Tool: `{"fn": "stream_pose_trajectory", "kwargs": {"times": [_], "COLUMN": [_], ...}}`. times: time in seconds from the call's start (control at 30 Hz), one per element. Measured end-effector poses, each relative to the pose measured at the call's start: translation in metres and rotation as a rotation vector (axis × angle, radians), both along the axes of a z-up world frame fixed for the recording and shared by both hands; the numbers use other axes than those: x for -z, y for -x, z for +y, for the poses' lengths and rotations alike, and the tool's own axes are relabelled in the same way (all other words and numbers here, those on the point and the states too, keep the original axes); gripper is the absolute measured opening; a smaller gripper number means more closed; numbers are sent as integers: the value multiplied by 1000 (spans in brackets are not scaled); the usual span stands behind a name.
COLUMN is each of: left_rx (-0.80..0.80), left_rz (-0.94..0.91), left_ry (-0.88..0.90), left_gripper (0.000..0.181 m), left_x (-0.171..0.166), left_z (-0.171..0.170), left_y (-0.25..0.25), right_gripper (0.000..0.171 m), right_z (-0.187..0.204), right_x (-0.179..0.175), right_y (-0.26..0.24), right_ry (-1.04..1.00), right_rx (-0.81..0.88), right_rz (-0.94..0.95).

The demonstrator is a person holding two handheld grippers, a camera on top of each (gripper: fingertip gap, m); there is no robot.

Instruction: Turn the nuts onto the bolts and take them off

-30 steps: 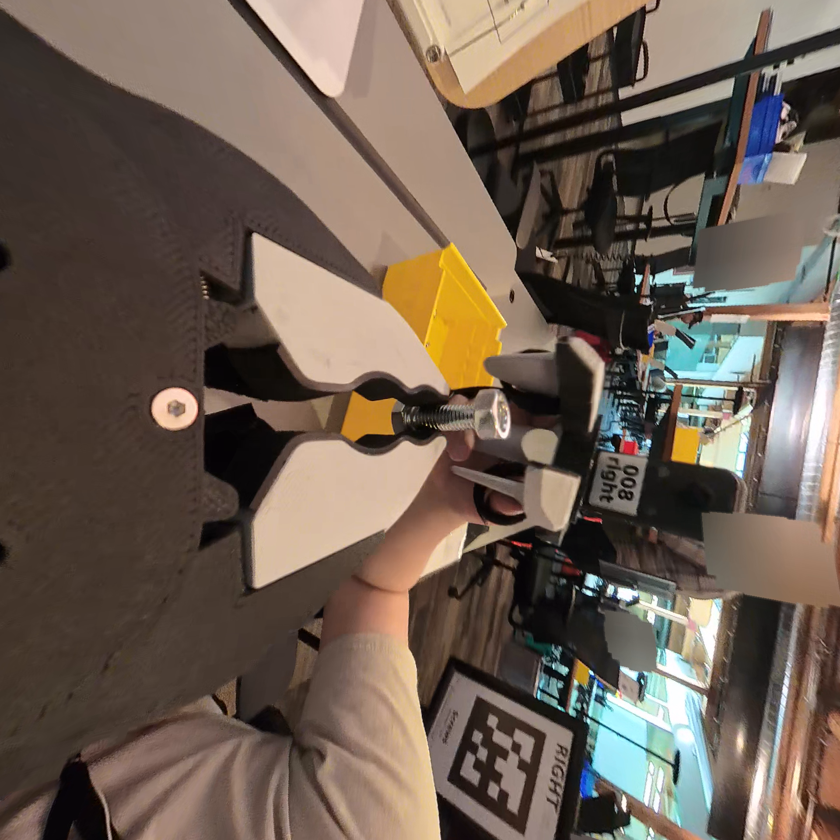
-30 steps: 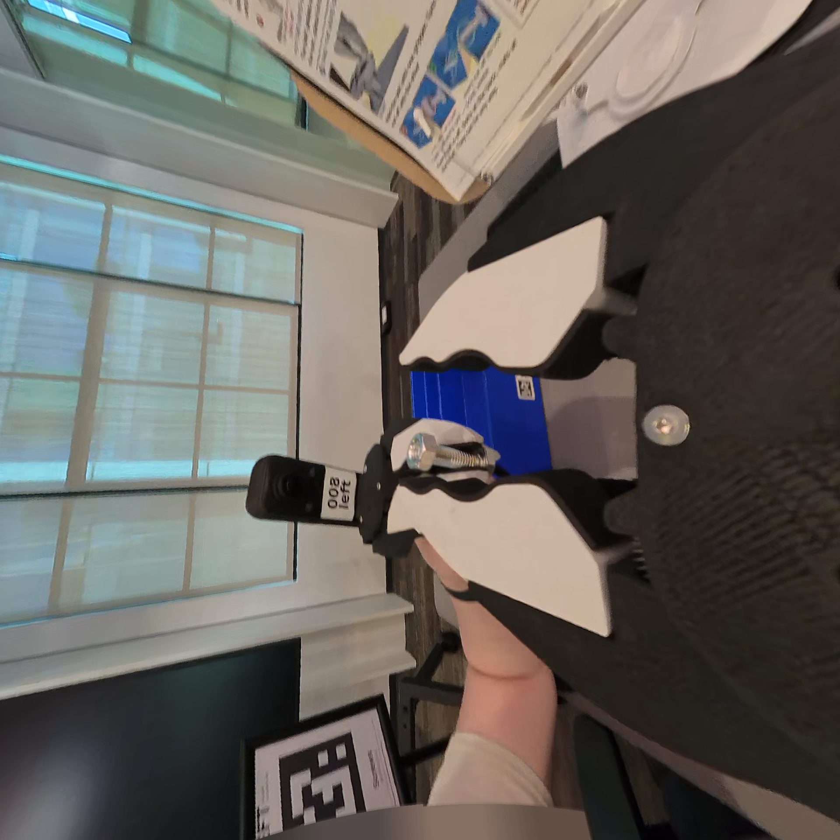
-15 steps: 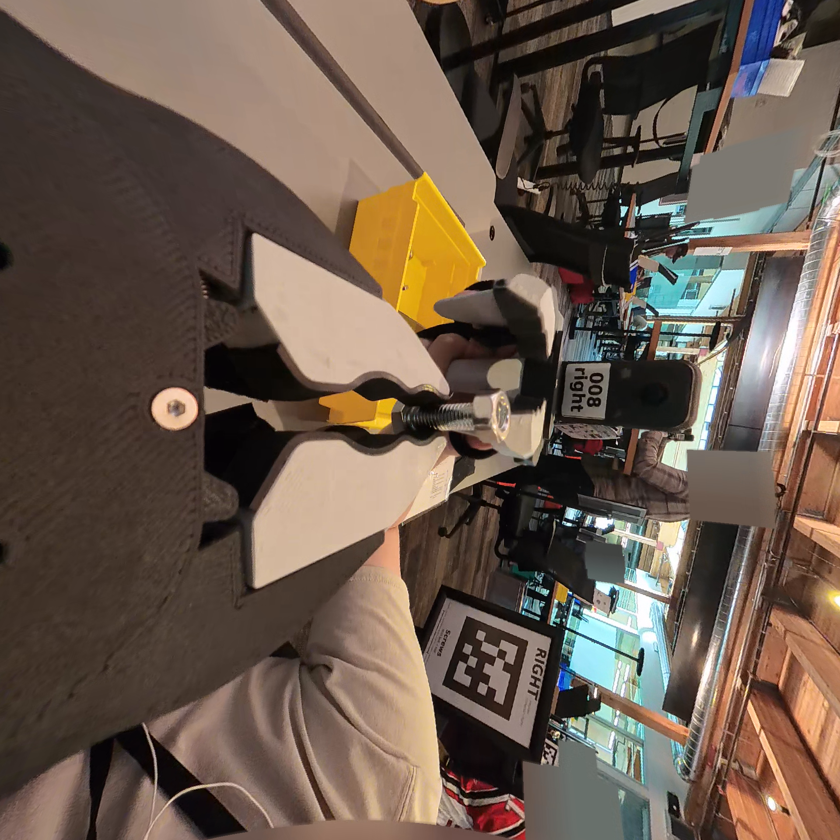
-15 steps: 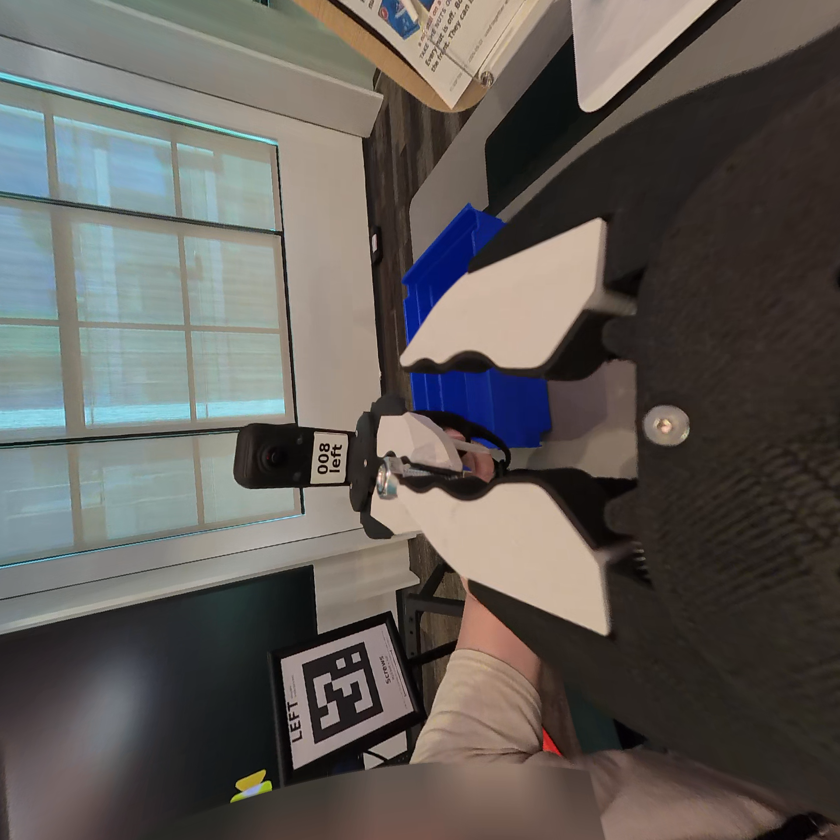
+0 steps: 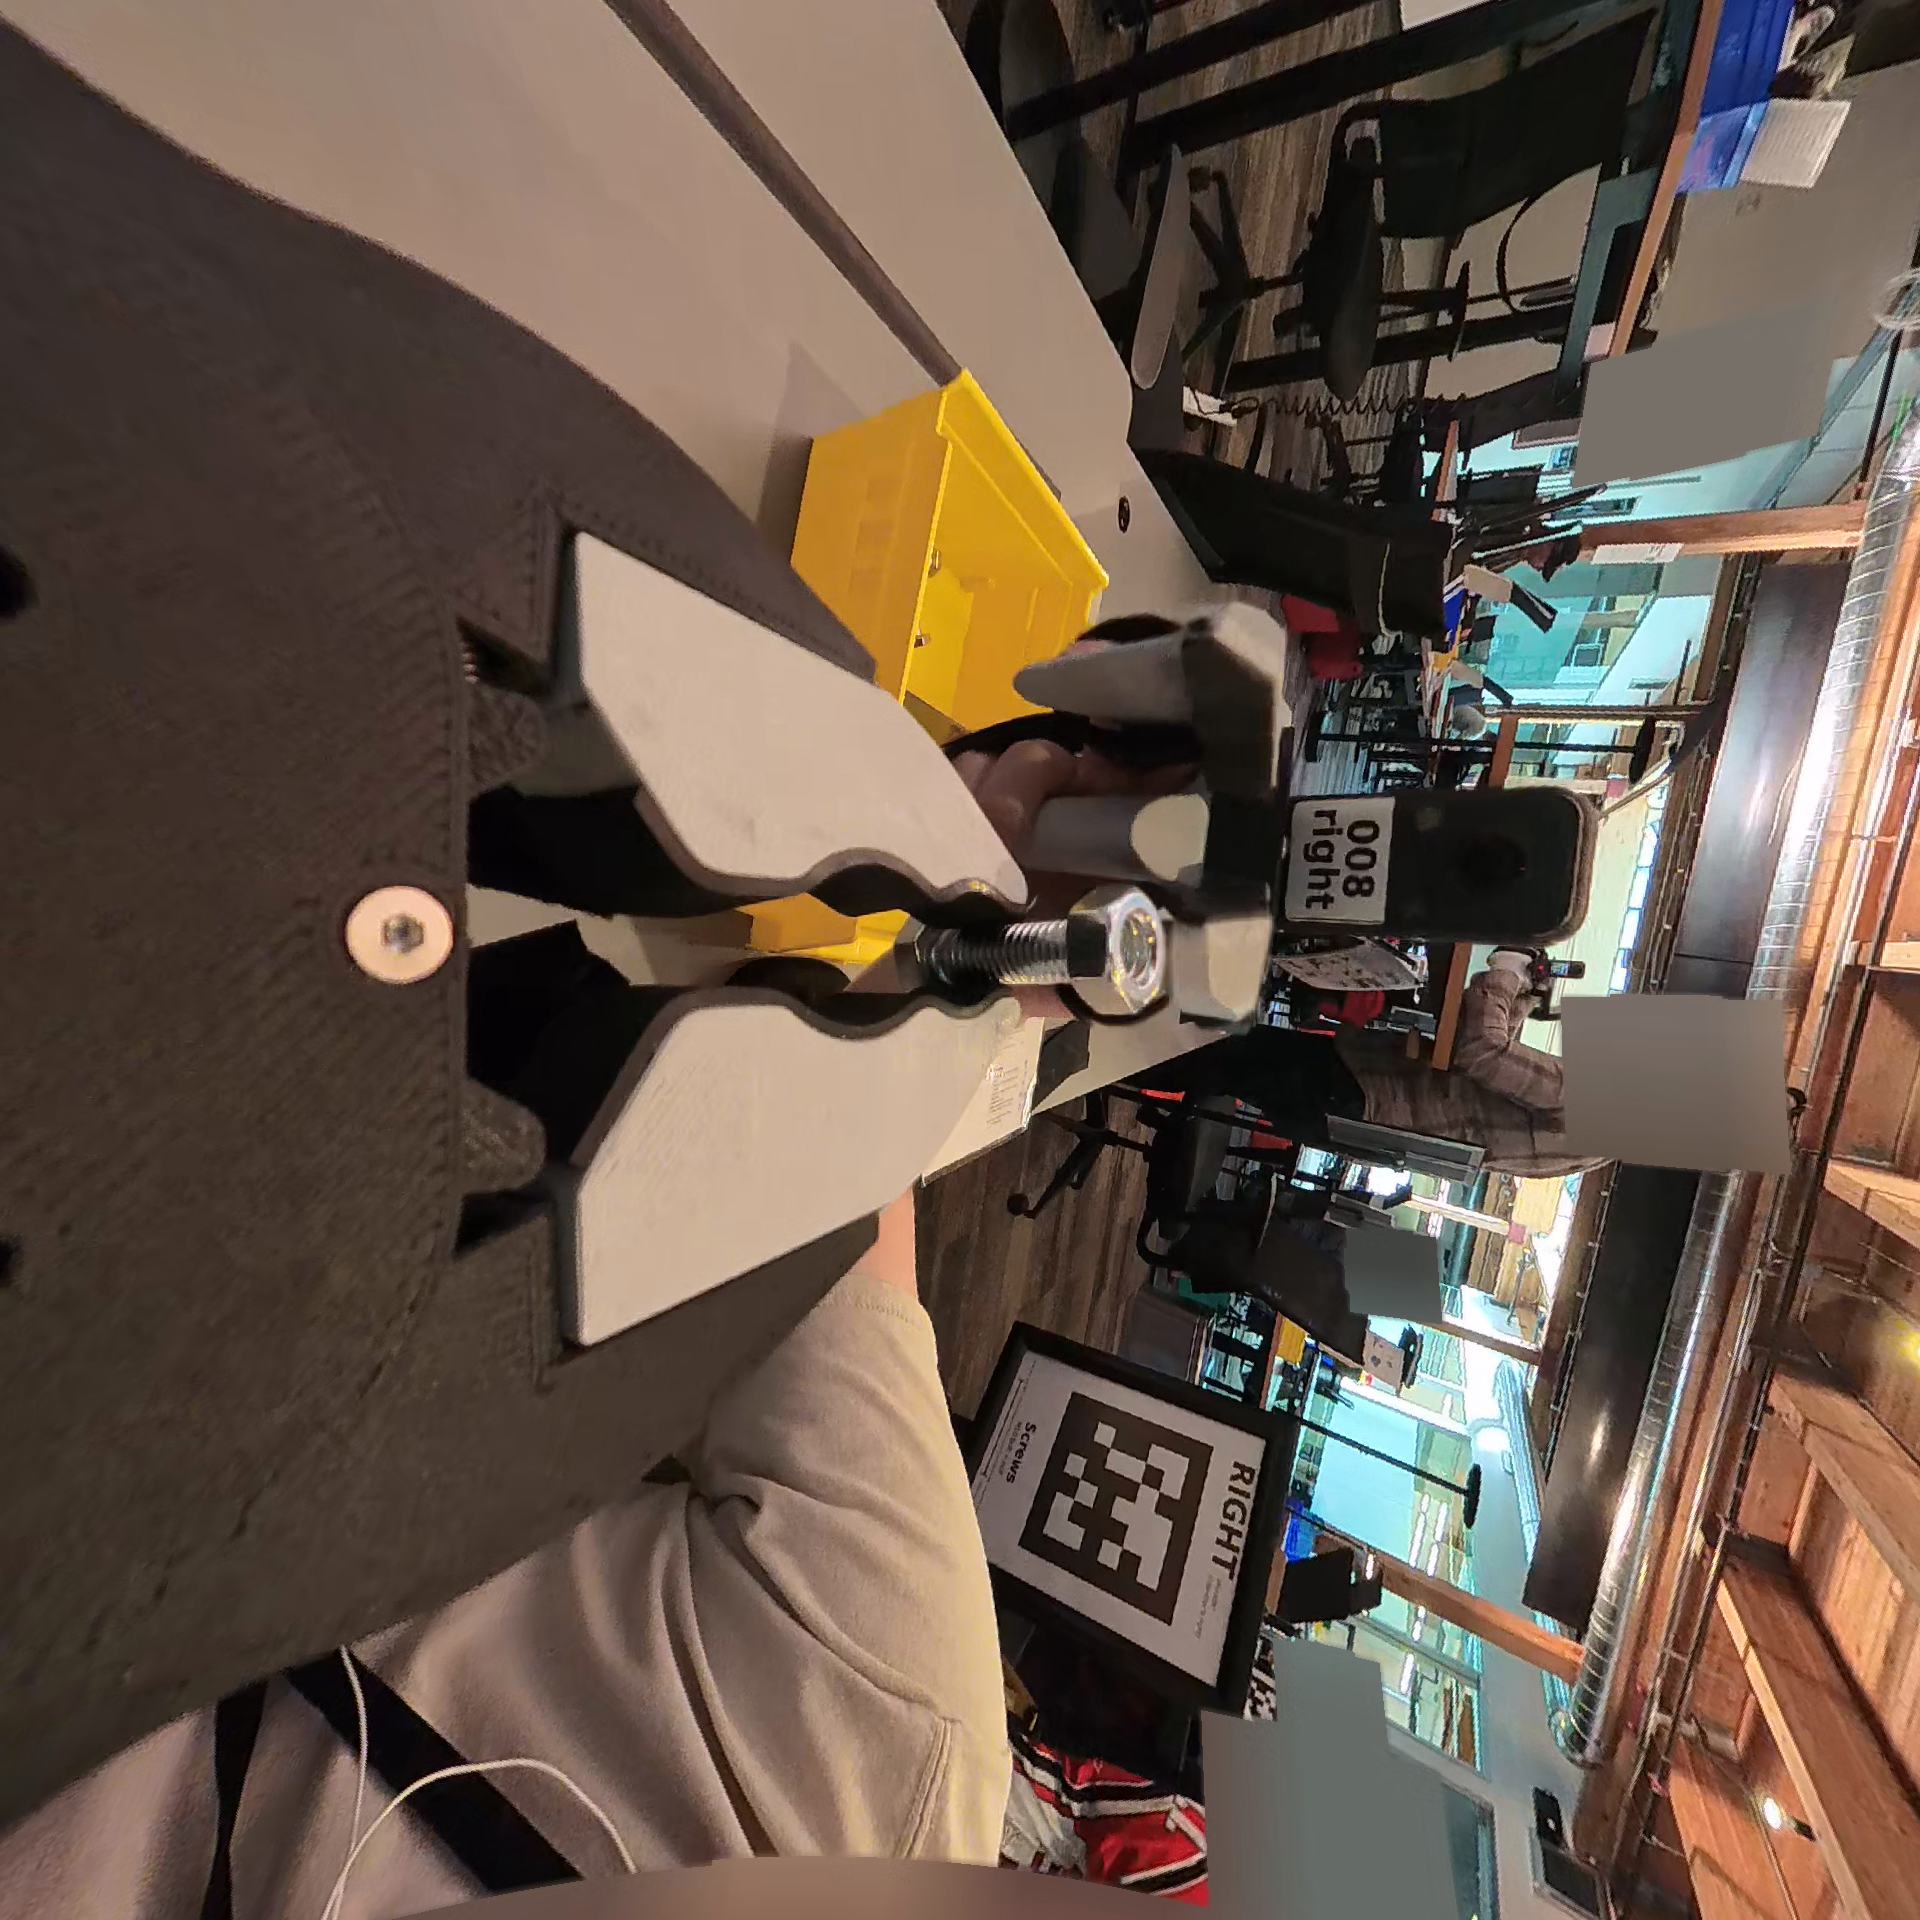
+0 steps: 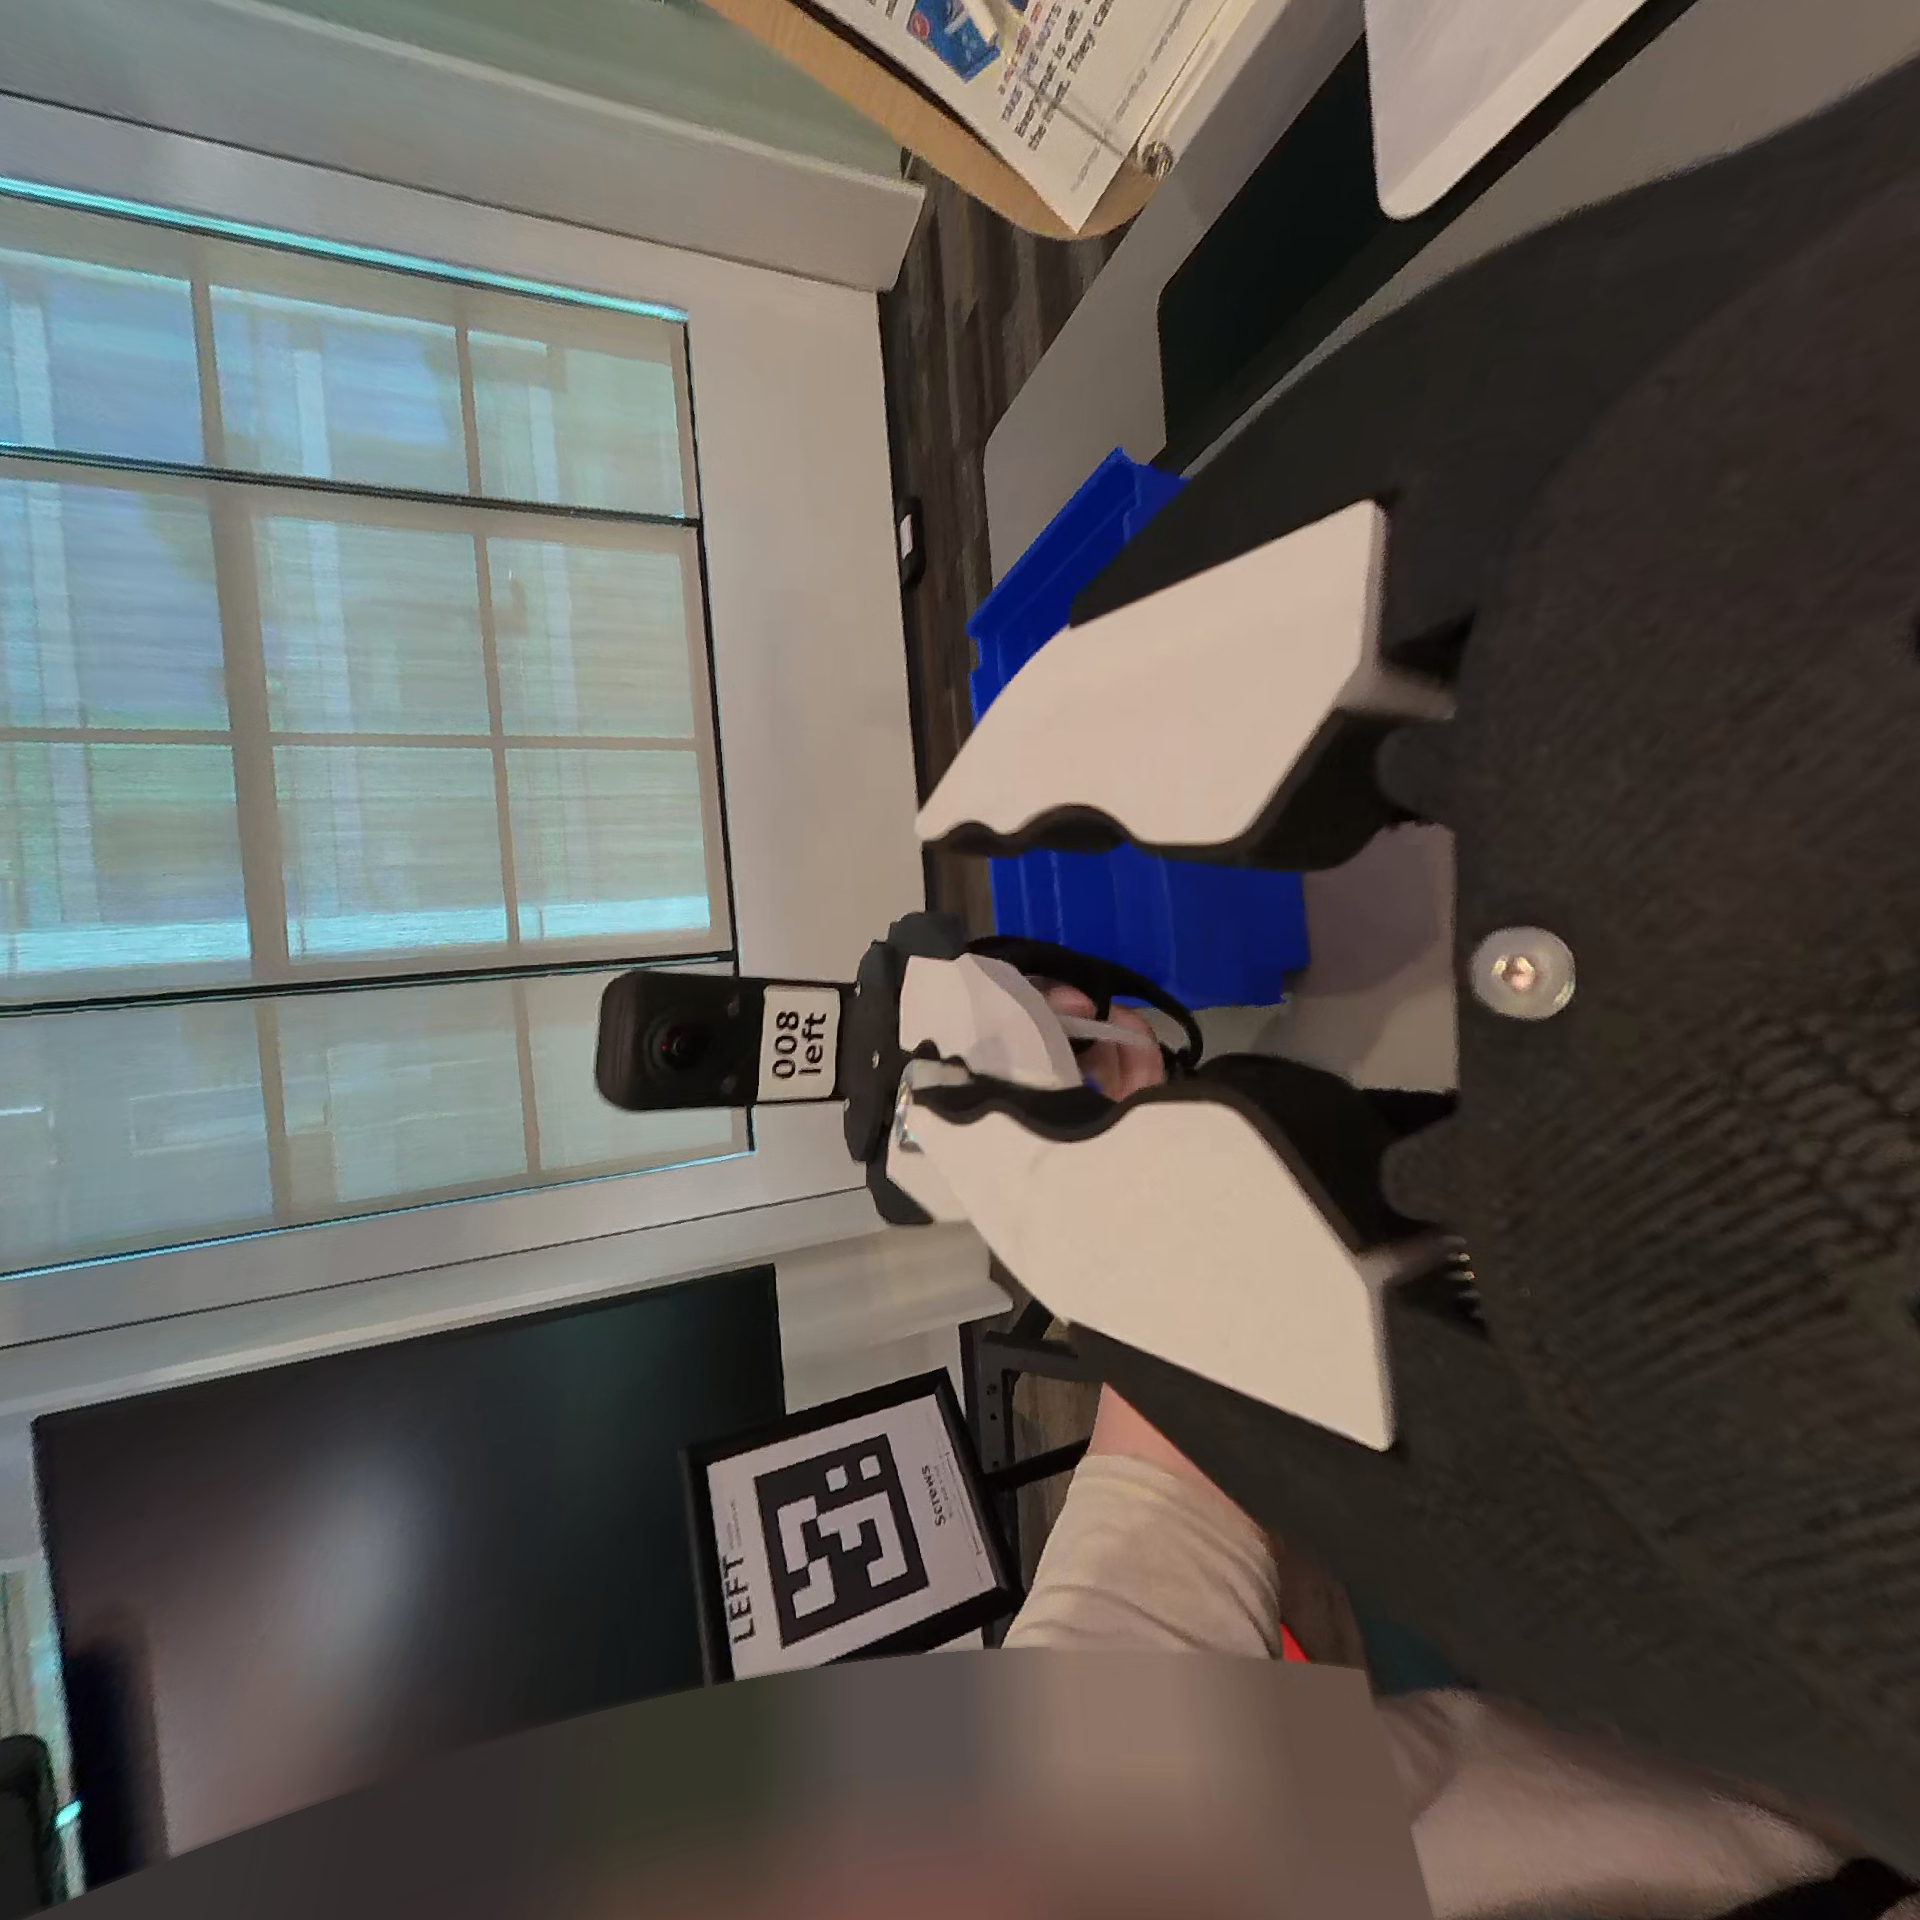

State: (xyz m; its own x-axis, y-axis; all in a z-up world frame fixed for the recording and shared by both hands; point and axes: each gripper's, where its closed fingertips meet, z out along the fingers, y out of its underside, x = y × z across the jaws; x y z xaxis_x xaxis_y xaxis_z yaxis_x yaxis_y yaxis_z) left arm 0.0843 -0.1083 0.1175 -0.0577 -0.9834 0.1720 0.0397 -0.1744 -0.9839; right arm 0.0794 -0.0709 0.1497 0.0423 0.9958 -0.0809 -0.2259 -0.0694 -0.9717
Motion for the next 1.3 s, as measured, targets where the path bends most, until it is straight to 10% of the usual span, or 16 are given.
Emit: {"fn": "stream_pose_trajectory", "kwargs": {"times": [1.3], "left_rx": [9], "left_rz": [49], "left_ry": [6], "left_gripper": [10], "left_x": [4], "left_z": [-6], "left_y": [-5], "right_gripper": [44], "right_z": [-23], "right_x": [1], "right_y": [15], "right_ry": [1], "right_rx": [-89], "right_rz": [-33]}}
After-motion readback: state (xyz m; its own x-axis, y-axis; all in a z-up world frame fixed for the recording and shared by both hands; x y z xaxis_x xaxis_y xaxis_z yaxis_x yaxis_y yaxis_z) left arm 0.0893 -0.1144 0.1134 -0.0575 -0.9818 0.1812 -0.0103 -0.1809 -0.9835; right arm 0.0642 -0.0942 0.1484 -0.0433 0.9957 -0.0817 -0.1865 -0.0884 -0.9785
